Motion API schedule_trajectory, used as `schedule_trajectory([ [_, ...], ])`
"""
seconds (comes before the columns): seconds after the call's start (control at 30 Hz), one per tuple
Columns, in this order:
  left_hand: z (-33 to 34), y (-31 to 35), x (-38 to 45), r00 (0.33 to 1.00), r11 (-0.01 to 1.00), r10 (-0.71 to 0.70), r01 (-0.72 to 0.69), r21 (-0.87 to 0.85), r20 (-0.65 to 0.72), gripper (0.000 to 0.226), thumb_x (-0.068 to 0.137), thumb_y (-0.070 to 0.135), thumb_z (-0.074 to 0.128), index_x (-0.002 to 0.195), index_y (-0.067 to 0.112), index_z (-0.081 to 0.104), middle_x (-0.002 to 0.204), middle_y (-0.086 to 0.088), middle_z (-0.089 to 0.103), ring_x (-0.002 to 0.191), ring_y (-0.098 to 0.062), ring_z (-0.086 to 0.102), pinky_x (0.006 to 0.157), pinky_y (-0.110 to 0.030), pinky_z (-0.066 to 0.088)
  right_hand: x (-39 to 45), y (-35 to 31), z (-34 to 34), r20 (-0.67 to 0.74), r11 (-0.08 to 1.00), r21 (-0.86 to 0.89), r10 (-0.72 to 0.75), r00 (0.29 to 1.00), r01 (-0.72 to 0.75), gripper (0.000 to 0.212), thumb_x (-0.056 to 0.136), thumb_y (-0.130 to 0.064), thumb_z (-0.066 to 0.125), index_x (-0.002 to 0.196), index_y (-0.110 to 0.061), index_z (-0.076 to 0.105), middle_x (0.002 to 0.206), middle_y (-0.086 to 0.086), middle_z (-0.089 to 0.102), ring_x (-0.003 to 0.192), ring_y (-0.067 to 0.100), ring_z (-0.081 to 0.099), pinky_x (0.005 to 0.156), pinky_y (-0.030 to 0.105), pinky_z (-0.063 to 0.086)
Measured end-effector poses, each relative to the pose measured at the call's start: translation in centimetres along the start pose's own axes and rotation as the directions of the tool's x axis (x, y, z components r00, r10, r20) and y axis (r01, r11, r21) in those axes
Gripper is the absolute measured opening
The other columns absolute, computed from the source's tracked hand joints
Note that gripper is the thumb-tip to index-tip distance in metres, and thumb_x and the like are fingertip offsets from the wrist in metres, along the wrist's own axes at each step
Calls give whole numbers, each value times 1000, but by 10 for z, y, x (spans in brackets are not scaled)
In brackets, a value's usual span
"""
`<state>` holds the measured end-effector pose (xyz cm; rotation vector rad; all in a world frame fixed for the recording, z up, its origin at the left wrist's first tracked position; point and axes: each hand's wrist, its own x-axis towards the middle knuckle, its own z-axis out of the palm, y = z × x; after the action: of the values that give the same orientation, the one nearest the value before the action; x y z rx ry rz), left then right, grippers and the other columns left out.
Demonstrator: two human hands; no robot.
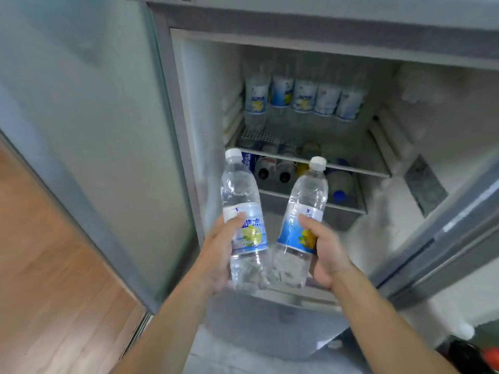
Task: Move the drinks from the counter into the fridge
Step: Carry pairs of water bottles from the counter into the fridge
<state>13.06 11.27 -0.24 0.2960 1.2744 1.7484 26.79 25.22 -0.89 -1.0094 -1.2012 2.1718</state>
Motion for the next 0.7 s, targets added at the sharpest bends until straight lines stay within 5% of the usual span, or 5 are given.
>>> schedule_trajectory([
  [0.23, 57, 67, 96, 938, 925, 342, -346, 158, 53, 25, 92, 16, 68, 112, 22, 55, 100, 0, 73, 93, -19, 70, 81, -37, 59, 62, -88, 11, -146, 905, -130, -422, 895, 406, 28, 83, -18, 78, 108, -19, 65, 97, -2, 78, 88, 16, 74, 81, 36, 60],
  [0.4, 100, 106, 159, 867, 818, 490, -494, 295, 92, 54, 89, 13, 72, 136, 15, 44, 125, -5, 64, 112, -18, 65, 93, -37, 55, 113, -144, 14, -137, 845, -120, -534, 834, 521, 28, 89, -14, 73, 116, -12, 64, 106, 3, 75, 98, 18, 72, 85, 36, 58],
  [0.53, 128, 119, 202, 786, 687, 605, -597, 414, 128, 65, 89, 14, 71, 142, 15, 34, 113, 23, 52, 97, 26, 53, 79, -5, 48, 150, -176, 12, -148, 832, -214, -546, 825, 512, 48, 93, -22, 68, 136, -8, 50, 128, 15, 64, 114, 28, 65, 98, 48, 53],
  [0.6, 135, 121, 224, 771, 649, 621, -606, 460, 140, 70, 88, 12, 71, 144, 13, 30, 123, 9, 55, 113, 8, 57, 86, -9, 49, 166, -188, 16, -152, 794, -270, -593, 791, 544, 48, 92, -21, 68, 133, -7, 48, 122, 12, 65, 109, 24, 66, 95, 47, 55],
  [0.7, 138, 122, 252, 774, 615, 617, -588, 526, 143, 79, 87, 11, 72, 151, 12, 25, 147, -10, 44, 133, -23, 47, 109, -40, 43, 191, -197, 22, -187, 749, -381, -637, 748, 543, 54, 90, -20, 71, 135, -12, 41, 113, -3, 60, 103, 14, 62, 96, 39, 53],
])
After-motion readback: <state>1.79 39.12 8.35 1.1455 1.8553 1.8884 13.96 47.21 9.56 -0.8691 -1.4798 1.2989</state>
